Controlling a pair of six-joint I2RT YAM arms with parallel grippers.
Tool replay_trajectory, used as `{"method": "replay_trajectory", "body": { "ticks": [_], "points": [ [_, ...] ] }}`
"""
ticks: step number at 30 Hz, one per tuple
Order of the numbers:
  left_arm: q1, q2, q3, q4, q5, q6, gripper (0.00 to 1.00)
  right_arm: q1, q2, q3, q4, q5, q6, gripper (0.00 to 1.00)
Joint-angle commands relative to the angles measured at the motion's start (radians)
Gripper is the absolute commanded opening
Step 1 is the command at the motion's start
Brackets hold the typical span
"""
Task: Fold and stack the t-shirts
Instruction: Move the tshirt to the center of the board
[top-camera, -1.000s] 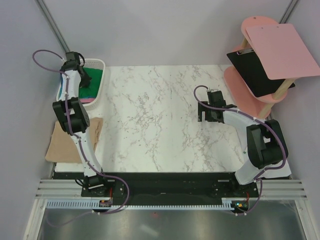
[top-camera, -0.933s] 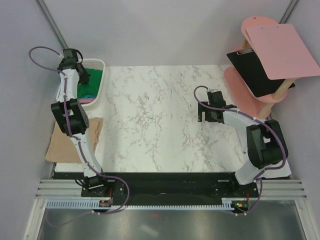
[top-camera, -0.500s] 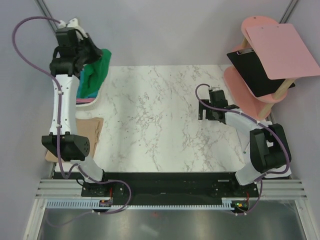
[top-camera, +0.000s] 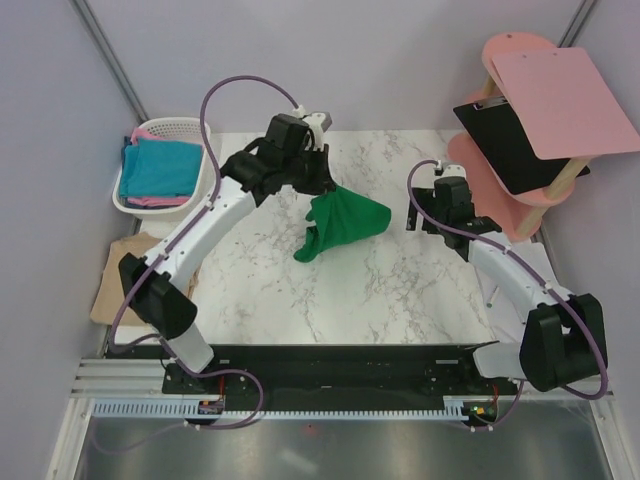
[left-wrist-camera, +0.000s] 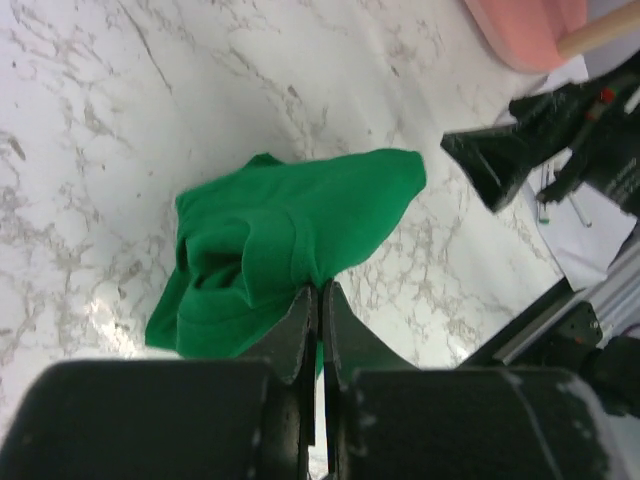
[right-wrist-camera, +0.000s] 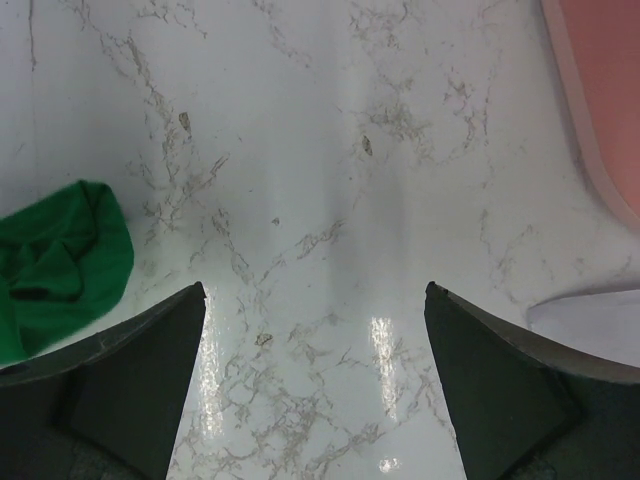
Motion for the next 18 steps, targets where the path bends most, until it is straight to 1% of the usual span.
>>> {"method": "replay_trajectory", "body": {
  "ticks": [1,3,4,7,8,9,11,12,13,14,15,17,18],
  "points": [
    [0.006,-0.213,-0.156,0.115,-0.171,-0.016,0.02,-0.003,-0.057,-0.031,-0.015,0.051,0.015,0.98],
    [0.006,-0.25,-0.244,0.116,-0.26,0.02,0.02,-0.003,-0.059,-0.041,-0.015,0.051,0.019,0.98],
    [0.007,-0.261,-0.267,0.106,-0.27,0.053,0.02,-0.003,-0.057,-0.041,-0.015,0.045,0.021,0.98],
    [0.006,-0.29,-0.364,0.083,-0.201,0.061,0.02,-0.003,-0.051,-0.042,-0.015,0.021,0.03,0.98],
    [0.006,-0.297,-0.399,0.082,-0.179,0.039,0.02,-0.005,-0.049,-0.042,-0.015,0.014,0.036,0.98],
    [0.006,-0.304,-0.484,0.083,-0.088,0.012,0.02,-0.003,-0.048,-0.044,-0.01,0.01,0.036,0.98],
    [0.001,-0.31,-0.581,0.082,0.001,-0.091,0.02,-0.005,-0.042,-0.048,-0.006,0.001,0.039,0.98],
    [-0.018,-0.313,-0.682,0.083,0.04,-0.132,0.02,-0.003,-0.04,-0.048,-0.006,-0.001,0.039,0.98],
    [-0.035,-0.319,-0.731,0.083,0.043,-0.204,0.02,-0.005,-0.034,-0.05,-0.004,-0.004,0.038,0.98],
    [-0.057,-0.327,-0.778,0.085,0.024,-0.235,0.02,-0.003,-0.03,-0.05,-0.004,-0.01,0.039,0.98],
    [-0.106,-0.336,-0.863,0.088,0.013,-0.261,0.02,-0.003,-0.026,-0.051,-0.001,-0.015,0.041,0.98],
    [-0.146,-0.385,-0.927,0.088,-0.036,-0.317,0.16,-0.005,-0.017,-0.053,0.004,-0.022,0.042,0.98],
    [-0.172,-0.415,-0.971,0.088,-0.053,-0.332,0.52,-0.005,-0.014,-0.053,0.005,-0.027,0.041,0.98]
  ]
}}
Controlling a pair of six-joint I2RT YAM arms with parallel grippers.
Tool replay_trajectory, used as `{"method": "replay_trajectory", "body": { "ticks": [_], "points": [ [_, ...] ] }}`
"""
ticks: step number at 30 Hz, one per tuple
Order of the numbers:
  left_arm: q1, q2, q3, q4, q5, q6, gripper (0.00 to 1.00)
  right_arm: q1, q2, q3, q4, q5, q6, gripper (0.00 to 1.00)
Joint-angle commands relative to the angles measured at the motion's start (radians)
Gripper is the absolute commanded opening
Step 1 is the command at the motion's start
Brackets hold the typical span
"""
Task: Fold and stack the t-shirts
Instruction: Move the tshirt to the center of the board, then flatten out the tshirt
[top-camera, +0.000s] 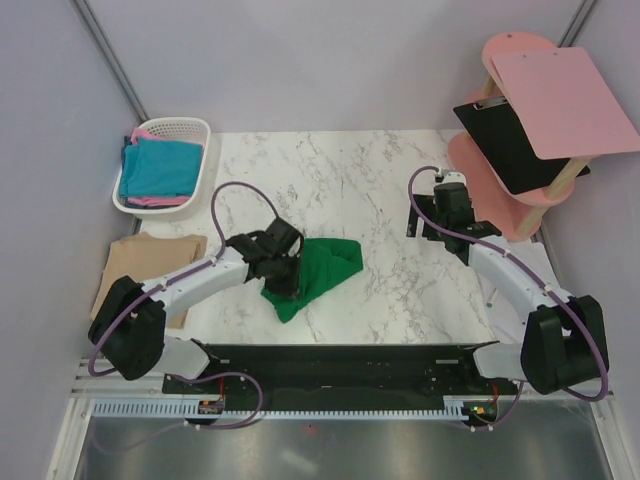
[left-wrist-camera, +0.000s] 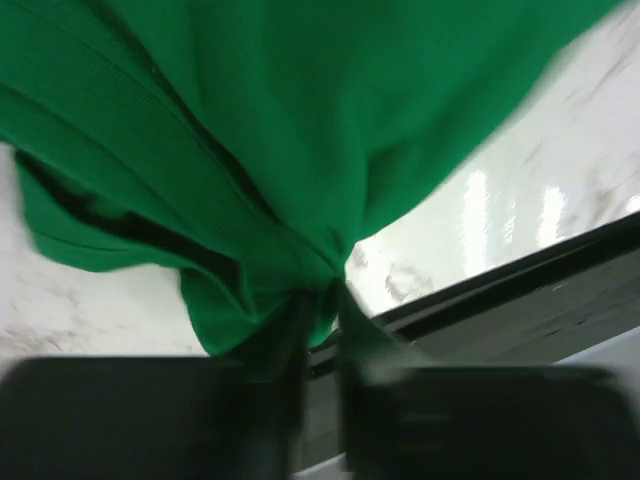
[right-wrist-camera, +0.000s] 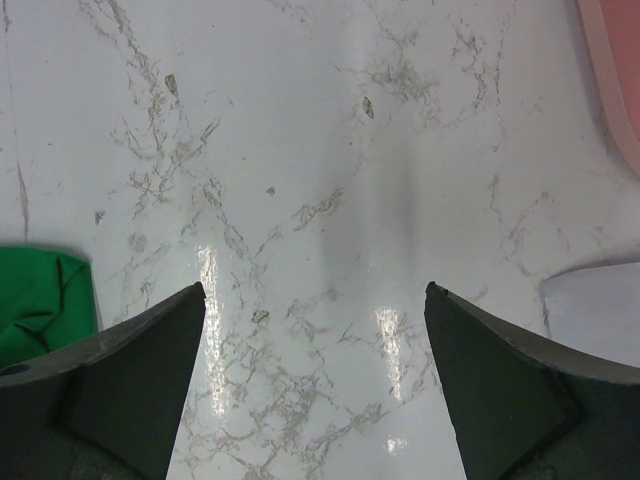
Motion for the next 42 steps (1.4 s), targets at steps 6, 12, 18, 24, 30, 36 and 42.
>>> {"method": "replay_trajectory", "body": {
  "ticks": [6,12,18,24,30,36,42],
  "points": [
    [-0.112,-0.341,-0.098,0.027,-0.234,-0.173,1.0,-0.002,0.042,-0.016,0.043,-0.044,0.021,0.98],
    [-0.1,-0.264,0.014,0.052,-0.4,-0.097,0.99,-0.002,0.088,-0.019,0.063,-0.072,0.027,0.98],
    [0.038,-0.063,0.113,0.05,-0.402,-0.052,0.94,-0.002,0.119,-0.024,0.072,-0.09,0.027,0.98],
    [0.171,0.089,0.169,0.07,-0.355,-0.017,0.94,0.0,0.121,-0.035,0.078,-0.098,0.024,0.98],
    [0.205,0.162,0.161,0.082,-0.291,-0.015,0.91,0.0,0.122,-0.047,0.084,-0.103,0.027,0.98],
    [0.204,0.244,0.15,0.127,-0.274,0.002,0.67,-0.002,0.121,-0.053,0.086,-0.103,0.027,0.98],
    [0.204,0.235,0.15,0.156,-0.306,0.031,0.02,-0.002,0.116,-0.067,0.089,-0.1,0.03,0.98]
  ]
}}
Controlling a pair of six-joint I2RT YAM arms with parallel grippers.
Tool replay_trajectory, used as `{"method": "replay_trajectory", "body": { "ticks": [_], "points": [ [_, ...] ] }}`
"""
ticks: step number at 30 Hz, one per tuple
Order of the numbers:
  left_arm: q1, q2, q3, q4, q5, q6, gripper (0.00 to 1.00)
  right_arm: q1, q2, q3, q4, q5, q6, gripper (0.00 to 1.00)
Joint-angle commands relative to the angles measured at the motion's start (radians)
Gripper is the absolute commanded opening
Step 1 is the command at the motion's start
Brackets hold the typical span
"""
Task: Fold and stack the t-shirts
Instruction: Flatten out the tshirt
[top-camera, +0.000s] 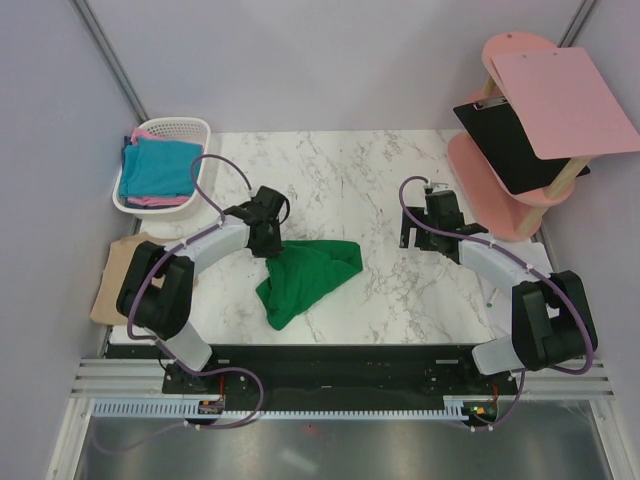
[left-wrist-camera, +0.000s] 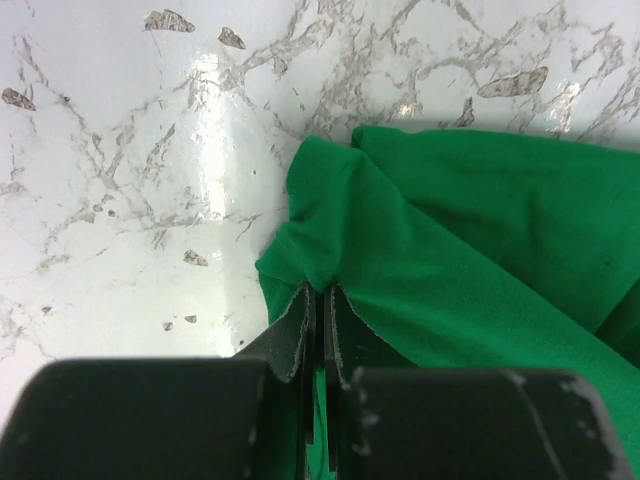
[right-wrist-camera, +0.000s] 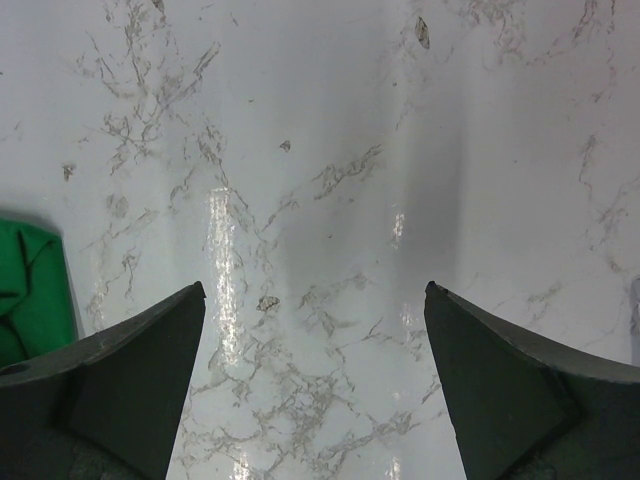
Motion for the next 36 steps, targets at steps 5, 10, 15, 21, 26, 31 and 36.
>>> {"method": "replay_trajectory", "body": {
  "ticks": [5,10,15,21,26,31,36],
  "points": [
    [0.003,-0.106,0.047,0.029,-0.049,0.06,0.02,-0.002,-0.019,-0.028,0.03,-0.002,0.02,0.98],
    [-0.005,-0.272,0.159,-0.002,0.019,0.08,0.02,-0.001,-0.039,-0.035,0.03,0.007,0.022,0.98],
    [-0.077,-0.359,0.337,-0.029,0.062,0.123,0.02,-0.002,-0.05,-0.028,0.028,0.059,0.039,0.98],
    [-0.313,-0.167,0.714,-0.072,0.149,0.191,0.02,-0.014,-0.095,0.033,-0.016,0.248,0.103,0.98],
    [-0.54,0.096,1.385,-0.254,0.129,0.306,0.02,-0.044,-0.105,0.064,-0.042,0.337,0.144,0.98],
    [-0.56,0.057,1.56,-0.2,-0.008,0.348,0.02,-0.073,-0.127,0.048,-0.062,0.375,0.152,0.98],
    [-0.527,-0.14,1.196,-0.15,-0.255,0.384,0.02,-0.09,-0.182,0.012,-0.061,0.411,0.143,0.98]
  ]
}}
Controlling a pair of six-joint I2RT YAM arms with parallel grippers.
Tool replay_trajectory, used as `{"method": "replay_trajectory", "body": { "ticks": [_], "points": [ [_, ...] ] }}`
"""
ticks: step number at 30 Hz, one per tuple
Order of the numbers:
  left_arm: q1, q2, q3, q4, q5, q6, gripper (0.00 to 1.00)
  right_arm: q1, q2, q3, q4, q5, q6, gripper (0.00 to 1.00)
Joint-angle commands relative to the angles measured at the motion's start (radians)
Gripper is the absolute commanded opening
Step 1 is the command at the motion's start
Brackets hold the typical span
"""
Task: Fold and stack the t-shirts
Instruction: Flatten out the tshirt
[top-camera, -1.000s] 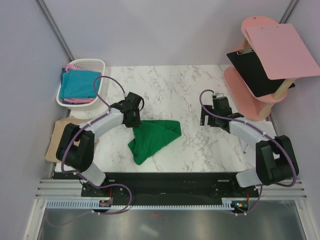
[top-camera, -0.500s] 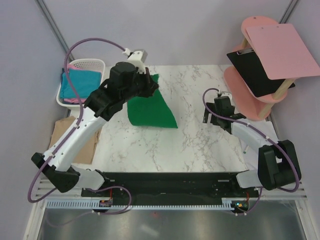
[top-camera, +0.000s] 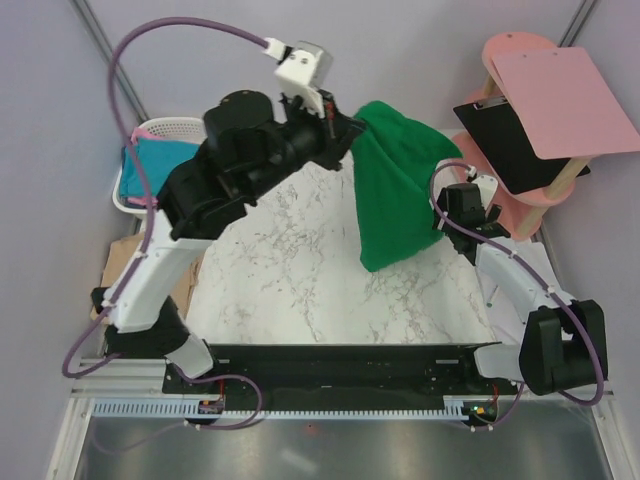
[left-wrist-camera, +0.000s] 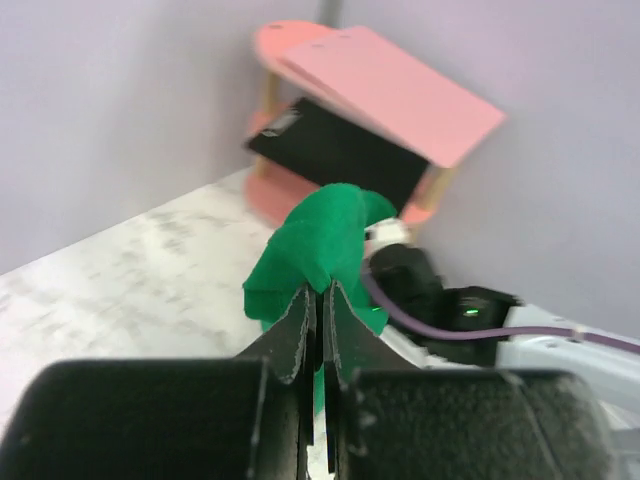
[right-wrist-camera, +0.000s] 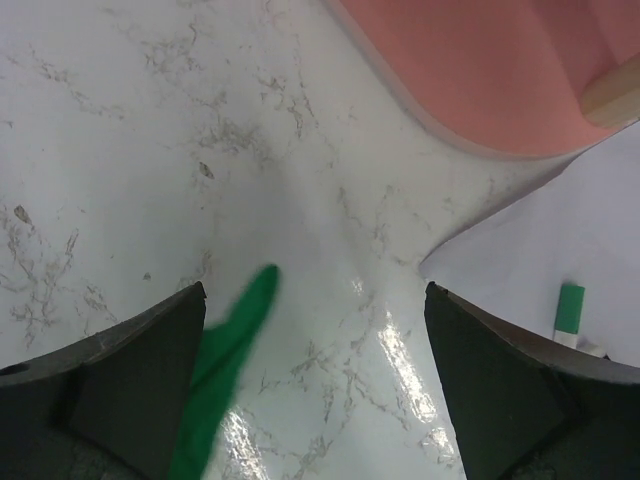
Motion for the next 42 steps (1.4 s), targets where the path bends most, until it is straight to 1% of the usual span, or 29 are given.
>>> {"method": "replay_trajectory", "body": {
  "ticks": [1,2,3,4,7,9,10,11,12,13,15,16,17,19,20,21,22,23,25,26,27,29,30,32,34,37,40,41,42],
  "points": [
    [0.069,-0.196,-0.254,0.05,-0.289,0.051,0.02,-0.012,-0.072,-0.02,-0.006,0.072,0.011,0.98],
    [0.097,-0.248,-0.315,0.044,-0.301,0.031,0.02,-0.012,-0.075,-0.021,-0.006,0.076,0.01,0.98],
    [0.13,-0.274,-0.419,0.033,-0.295,0.01,0.02,-0.014,-0.078,-0.021,-0.005,0.078,0.01,0.98],
    [0.199,-0.293,-0.458,0.033,-0.269,-0.018,0.02,-0.015,-0.081,-0.021,-0.003,0.081,0.004,0.98],
    [0.297,-0.317,-0.498,-0.028,-0.277,-0.035,0.02,-0.02,-0.075,-0.001,-0.005,0.087,-0.01,0.98],
    [0.342,-0.317,-0.518,-0.119,-0.307,-0.055,0.02,-0.021,-0.071,0.014,-0.002,0.075,-0.021,0.98],
    [0.394,-0.319,-0.538,-0.155,-0.303,-0.099,0.02,-0.023,-0.06,0.02,-0.003,0.044,-0.029,0.98],
    [0.416,-0.326,-0.57,-0.172,-0.297,-0.125,0.02,-0.021,-0.054,0.026,-0.003,0.018,-0.035,0.98],
    [0.433,-0.358,-0.668,-0.18,-0.279,-0.145,0.02,-0.021,-0.049,0.028,0.001,-0.009,-0.041,0.98],
    [0.448,-0.374,-0.719,-0.174,-0.274,-0.182,0.02,-0.023,-0.037,0.026,0.004,-0.06,-0.044,0.98],
    [0.453,-0.403,-0.809,-0.166,-0.265,-0.195,0.02,-0.023,-0.026,0.017,0.018,-0.1,-0.056,0.98],
    [0.451,-0.403,-0.814,-0.165,-0.256,-0.19,0.02,-0.021,-0.02,0.012,0.024,-0.114,-0.058,0.98],
    [0.453,-0.403,-0.807,-0.163,-0.242,-0.184,0.02,-0.023,-0.019,0.008,0.029,-0.116,-0.058,0.98],
    [0.451,-0.379,-0.714,-0.165,-0.188,-0.141,0.02,-0.021,-0.026,0.003,0.032,-0.105,-0.05,0.98],
    [0.45,-0.362,-0.613,-0.162,-0.155,-0.123,0.02,-0.023,-0.034,0.003,0.034,-0.074,-0.038,0.98],
    [0.442,-0.341,-0.548,-0.166,-0.069,-0.083,0.02,-0.023,-0.051,0.006,0.035,-0.054,-0.03,0.98],
    [0.433,-0.281,-0.482,-0.178,-0.02,-0.071,0.02,-0.025,-0.061,0.011,0.034,-0.033,-0.023,0.98],
    [0.415,-0.25,-0.351,-0.183,0.058,-0.061,0.02,-0.026,-0.072,0.021,0.032,0.008,-0.012,0.98],
    [0.333,-0.145,-0.214,-0.204,0.105,-0.035,0.02,-0.043,-0.088,0.043,0.027,0.047,-0.001,0.98],
    [0.301,-0.108,-0.101,-0.214,0.148,-0.028,0.02,-0.049,-0.089,0.07,0.012,0.061,0.005,0.98],
    [0.245,-0.075,-0.048,-0.217,0.171,-0.018,0.02,-0.06,-0.082,0.087,0.004,0.079,0.013,0.98],
    [0.207,0.002,0.065,-0.208,0.281,-0.03,0.02,-0.098,-0.071,0.135,-0.023,0.079,0.014,0.98],
    [0.177,0.021,0.096,-0.201,0.312,-0.037,0.02,-0.11,-0.06,0.149,-0.031,0.07,0.016,0.98],
    [0.155,0.046,0.147,-0.147,0.384,-0.04,0.02,-0.138,-0.051,0.17,-0.039,0.05,0.014,0.98],
    [0.143,0.031,0.147,-0.094,0.404,-0.043,0.02,-0.156,-0.042,0.173,-0.043,0.029,0.014,0.98],
    [0.143,-0.036,0.129,-0.034,0.348,-0.011,0.02,-0.166,-0.038,0.161,-0.042,0.013,0.008,0.98],
    [0.147,-0.147,0.016,-0.014,0.211,0.026,0.02,-0.167,-0.038,0.126,-0.037,0.003,0.004,0.98],
    [0.154,-0.177,-0.102,-0.013,0.129,0.028,0.02,-0.167,-0.038,0.118,-0.036,0.0,0.002,0.98],
    [0.164,-0.248,-0.176,-0.013,0.078,0.011,0.02,-0.167,-0.038,0.111,-0.032,-0.005,-0.001,0.98]
  ]
}}
